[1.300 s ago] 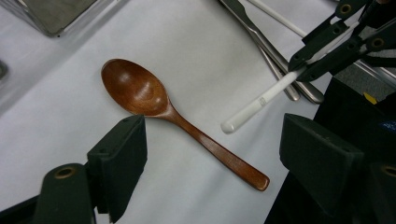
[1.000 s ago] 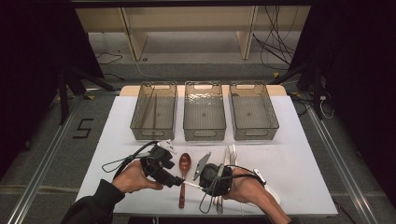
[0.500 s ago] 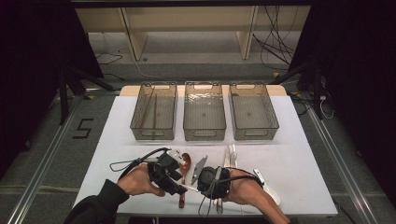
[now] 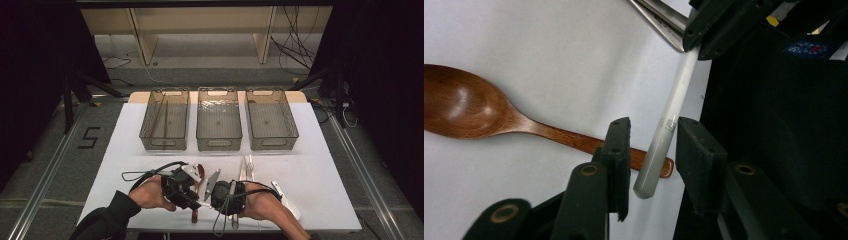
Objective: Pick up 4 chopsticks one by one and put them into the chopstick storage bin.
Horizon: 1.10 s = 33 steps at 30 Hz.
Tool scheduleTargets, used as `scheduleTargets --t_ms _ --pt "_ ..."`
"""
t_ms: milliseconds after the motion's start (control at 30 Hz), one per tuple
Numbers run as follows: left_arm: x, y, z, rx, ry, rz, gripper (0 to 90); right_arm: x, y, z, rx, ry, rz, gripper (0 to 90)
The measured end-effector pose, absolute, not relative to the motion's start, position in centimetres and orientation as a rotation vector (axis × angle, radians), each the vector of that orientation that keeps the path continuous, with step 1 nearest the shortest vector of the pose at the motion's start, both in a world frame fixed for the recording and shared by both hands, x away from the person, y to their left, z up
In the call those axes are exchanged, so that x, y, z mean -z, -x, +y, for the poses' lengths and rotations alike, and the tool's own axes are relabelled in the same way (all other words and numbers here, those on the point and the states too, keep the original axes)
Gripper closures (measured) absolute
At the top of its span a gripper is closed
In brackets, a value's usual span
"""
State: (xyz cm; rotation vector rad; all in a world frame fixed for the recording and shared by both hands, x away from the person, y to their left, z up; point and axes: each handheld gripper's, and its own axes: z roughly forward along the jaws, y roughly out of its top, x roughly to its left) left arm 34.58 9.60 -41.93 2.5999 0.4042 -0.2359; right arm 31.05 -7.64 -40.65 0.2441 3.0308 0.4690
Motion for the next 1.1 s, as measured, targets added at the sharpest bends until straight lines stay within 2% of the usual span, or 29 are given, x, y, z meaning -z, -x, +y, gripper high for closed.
scheduleTargets --t_ms 367,400,433,567,633,700,767,800,833,867,967,1100 --pt "42.0 -34.0 9.2 0.222 -2.651 0.309 72.9 40.8 -30.7 -7.5 -0.441 -0.207 3.047 85.2" --pt "41.7 -34.5 9.3 0.217 -2.718 0.206 73.2 40.8 -30.7 -7.4 -0.445 -0.198 3.057 85.2" --pt "42.1 -33.8 9.1 0.224 -2.632 0.333 73.4 40.9 -30.7 -7.4 -0.44 -0.189 3.045 85.2" --pt "42.1 -33.8 9.1 0.23 -2.644 0.303 74.3 41.0 -30.6 -7.4 -0.443 -0.185 3.04 85.2" --pt "42.3 -33.4 8.9 0.245 -2.596 0.366 74.9 41.0 -30.6 -7.4 -0.44 -0.156 3.045 85.2" --pt "42.3 -33.4 8.9 0.257 -2.596 0.36 75.6 41.0 -30.5 -7.3 -0.443 -0.166 3.048 85.2" --pt "42.0 -34.0 9.2 0.252 -2.675 0.234 76.6 41.0 -30.5 -7.3 -0.432 -0.147 3.049 85.2" --pt "42.2 -33.6 9.1 0.272 -2.627 0.299 77.1 41.0 -30.3 -7.3 -0.417 -0.169 3.071 85.2" --pt "42.2 -33.6 9.1 0.272 -2.623 0.299 77.8 41.1 -30.4 -7.2 -0.42 -0.154 3.059 85.2" --pt "42.3 -33.6 9.1 0.29 -2.637 0.279 78.7 41.1 -30.4 -7.2 -0.425 -0.136 3.054 90.0" --pt "42.7 -33.4 8.9 0.296 -2.61 0.327 81.7 40.6 -30.6 -7.4 -0.465 -0.166 3.039 90.0" --pt "42.1 -33.3 9.1 0.321 -2.614 0.248 82.6 40.6 -30.5 -7.6 -0.469 -0.181 3.047 90.0"
